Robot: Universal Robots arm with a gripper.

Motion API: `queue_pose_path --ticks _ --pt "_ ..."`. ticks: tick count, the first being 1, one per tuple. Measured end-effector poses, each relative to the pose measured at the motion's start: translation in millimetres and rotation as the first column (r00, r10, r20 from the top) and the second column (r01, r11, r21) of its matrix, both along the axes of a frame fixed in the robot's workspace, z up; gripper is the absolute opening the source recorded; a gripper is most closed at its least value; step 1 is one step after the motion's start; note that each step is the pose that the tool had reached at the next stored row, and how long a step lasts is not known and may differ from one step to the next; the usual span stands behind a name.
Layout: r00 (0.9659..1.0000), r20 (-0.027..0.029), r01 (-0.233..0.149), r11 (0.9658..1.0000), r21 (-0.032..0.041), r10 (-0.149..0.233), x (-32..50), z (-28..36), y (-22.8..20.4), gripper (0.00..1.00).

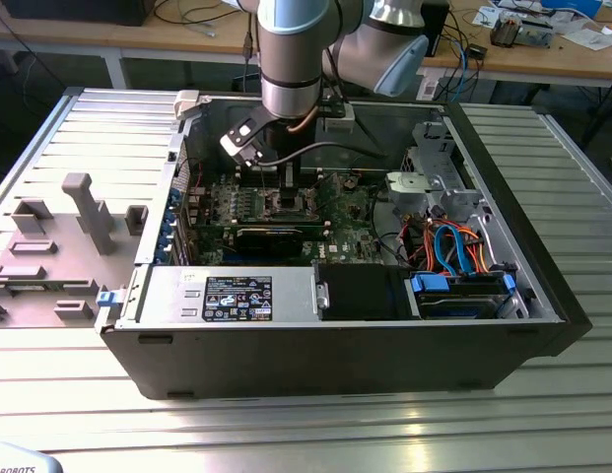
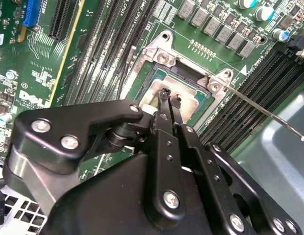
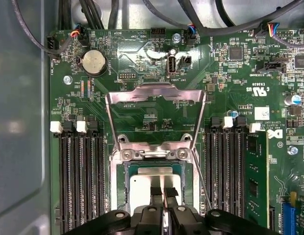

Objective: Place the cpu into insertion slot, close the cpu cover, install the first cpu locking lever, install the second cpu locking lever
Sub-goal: 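Place the cpu into insertion slot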

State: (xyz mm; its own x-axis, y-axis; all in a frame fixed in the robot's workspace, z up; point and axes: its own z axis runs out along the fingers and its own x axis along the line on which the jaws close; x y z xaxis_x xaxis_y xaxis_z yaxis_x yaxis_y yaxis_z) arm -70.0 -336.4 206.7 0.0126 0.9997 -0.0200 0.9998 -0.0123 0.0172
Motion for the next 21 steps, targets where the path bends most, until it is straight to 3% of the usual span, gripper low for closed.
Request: queue_pose_path --ticks 2,4,5,6,7,8,11,16,21 --pt "1.0000 0.0001 0.000 1.0000 0.0001 0.000 0.0 3.4 -0.1 0.16" --pt "1.0000 0.0001 0.000 1.0000 0.0001 0.000 0.0 13.7 -0.1 0.16" --pt "1.0000 -0.0001 0.000 1.0000 0.0003 0.000 0.2 15.4 -0.1 0.16" --pt "1.0000 -0.0010 0.000 1.0000 0.0052 0.000 1.4 16.0 -0.2 0.16" --pt "1.0000 -0.0081 0.000 0.9987 0.0514 0.000 5.4 16.0 -1.4 0.16" --pt "1.0000 -0.0090 0.000 0.9979 0.0655 0.001 6.1 16.7 -2.2 0.16" --pt "1.0000 -0.0090 0.000 0.9978 0.0658 0.000 6.1 24.5 -2.4 0.16" --pt "1.0000 -0.0090 0.000 0.9979 0.0653 0.001 6.2 57.6 -2.4 0.16" --pt "1.0000 -0.0090 0.000 0.9979 0.0652 0.001 6.2 72.3 -2.4 0.16"
